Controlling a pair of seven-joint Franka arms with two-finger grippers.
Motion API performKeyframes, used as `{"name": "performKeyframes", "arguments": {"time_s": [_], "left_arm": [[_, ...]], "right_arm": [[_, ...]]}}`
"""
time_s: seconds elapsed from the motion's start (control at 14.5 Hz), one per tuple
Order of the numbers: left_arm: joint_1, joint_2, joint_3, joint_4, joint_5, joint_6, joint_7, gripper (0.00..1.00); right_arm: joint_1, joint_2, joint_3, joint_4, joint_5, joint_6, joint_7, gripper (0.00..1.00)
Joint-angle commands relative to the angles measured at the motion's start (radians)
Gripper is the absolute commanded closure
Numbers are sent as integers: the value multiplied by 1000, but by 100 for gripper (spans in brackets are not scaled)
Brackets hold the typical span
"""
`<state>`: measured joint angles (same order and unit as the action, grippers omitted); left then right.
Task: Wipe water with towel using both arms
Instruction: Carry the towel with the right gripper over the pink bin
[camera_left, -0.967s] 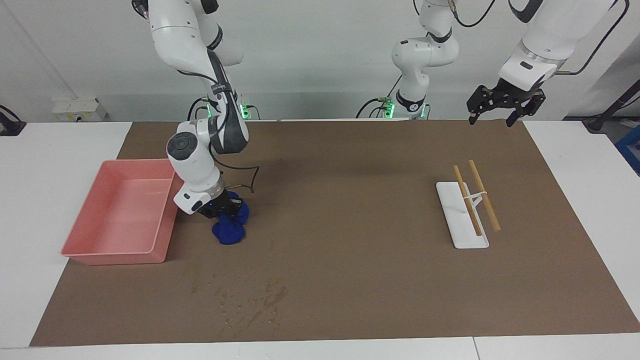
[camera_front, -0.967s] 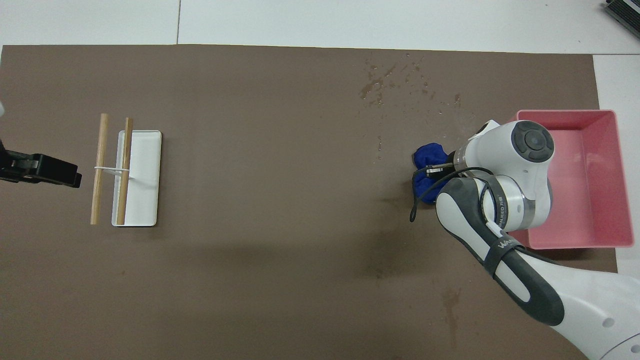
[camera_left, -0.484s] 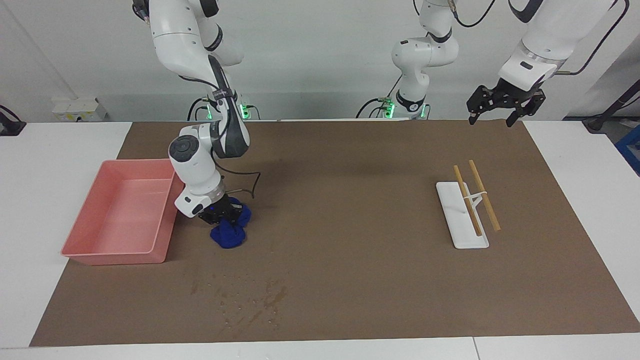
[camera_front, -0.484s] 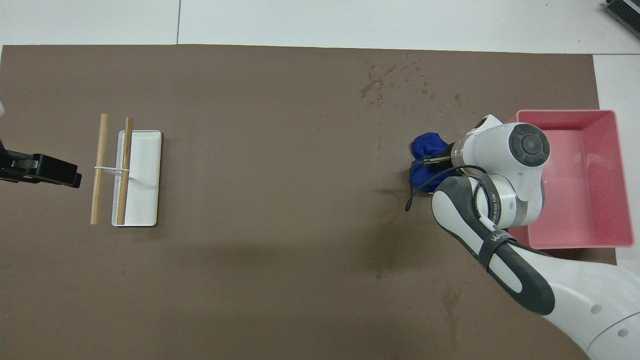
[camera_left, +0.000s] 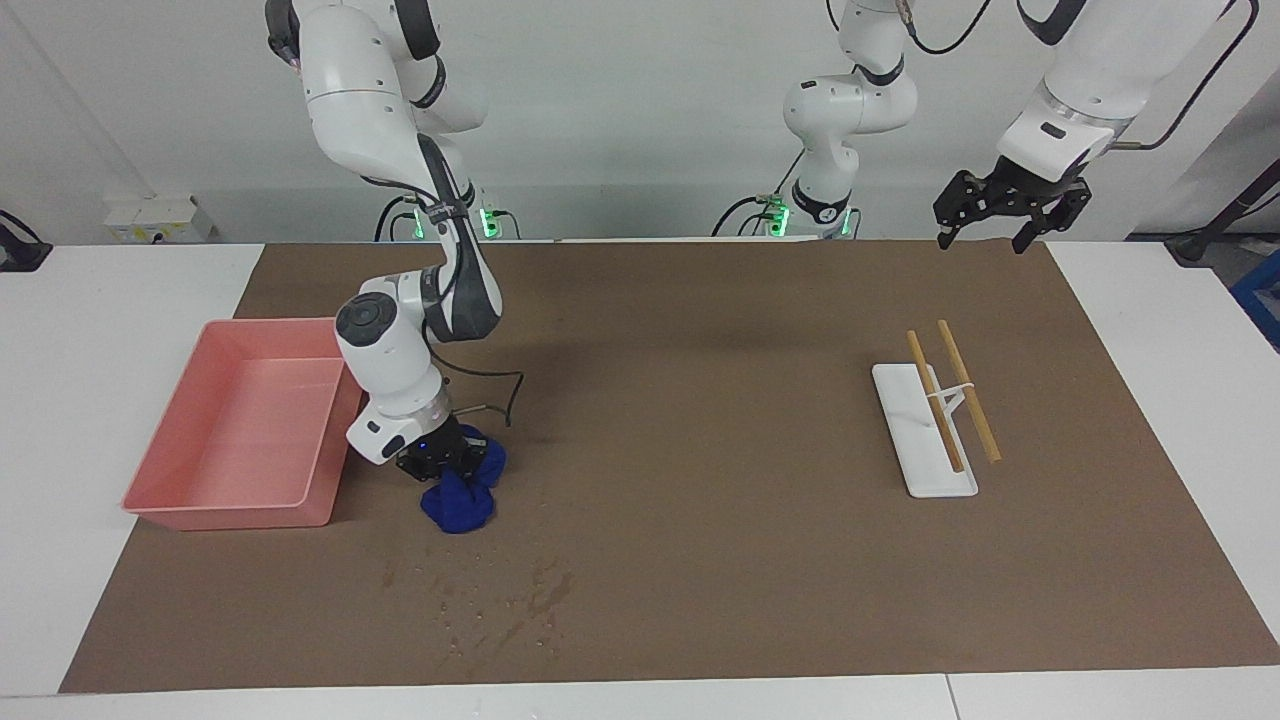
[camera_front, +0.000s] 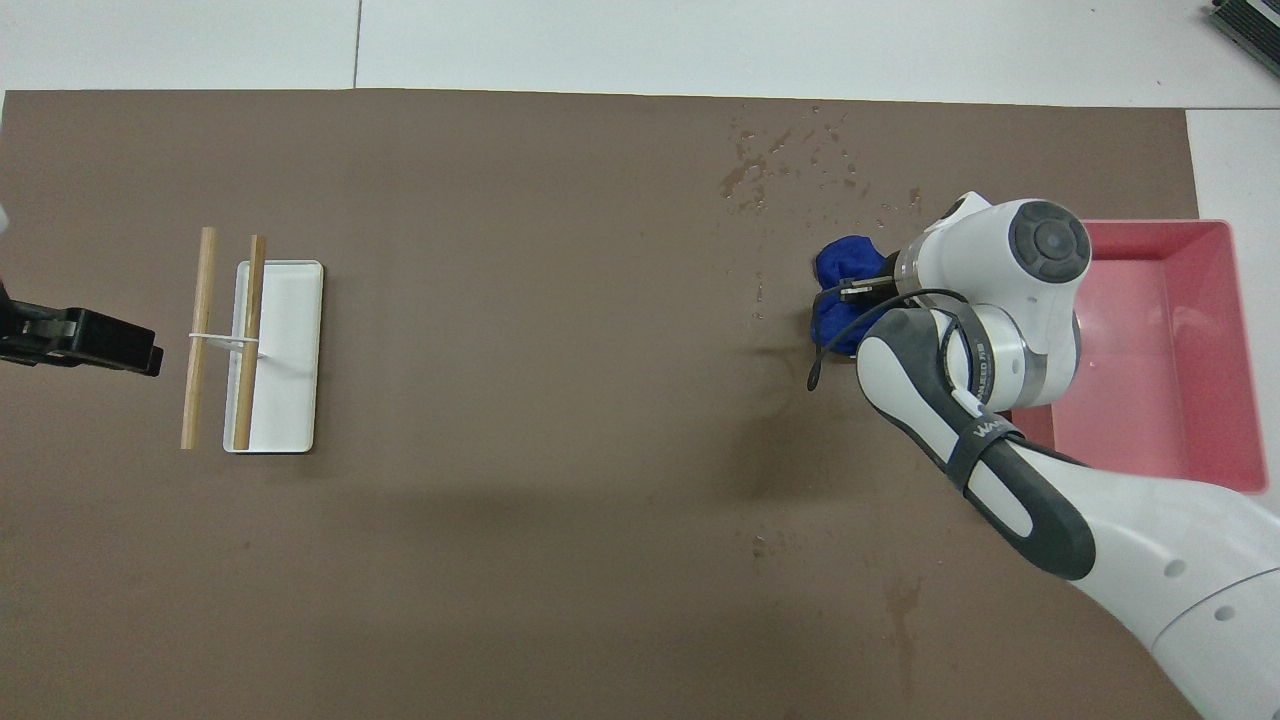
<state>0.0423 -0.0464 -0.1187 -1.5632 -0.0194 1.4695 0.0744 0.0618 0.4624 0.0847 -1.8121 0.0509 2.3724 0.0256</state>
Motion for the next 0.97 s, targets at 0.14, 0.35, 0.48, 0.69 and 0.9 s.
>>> {"name": "performKeyframes", "arguments": {"time_s": [0.14, 0.35, 0.48, 0.69, 0.9], "left_arm": [[-19, -27, 17, -28, 16, -6, 13, 0], [-19, -27, 17, -28, 16, -6, 13, 0], [-21, -27, 17, -28, 16, -6, 13, 0], [-19, -27, 17, -28, 16, -6, 13, 0], [-19, -27, 17, -28, 16, -6, 13, 0]], "right_arm": [[-51, -30, -2, 174, -17, -301, -105, 100], [-108, -134, -11, 177, -34, -480, -194, 100], [-155, -207, -14, 186, -94, -570, -286, 100], [-221, -271, -19, 188, -130, -627, -447, 100], [-295, -280, -17, 145, -164, -537, -582, 100]]}}
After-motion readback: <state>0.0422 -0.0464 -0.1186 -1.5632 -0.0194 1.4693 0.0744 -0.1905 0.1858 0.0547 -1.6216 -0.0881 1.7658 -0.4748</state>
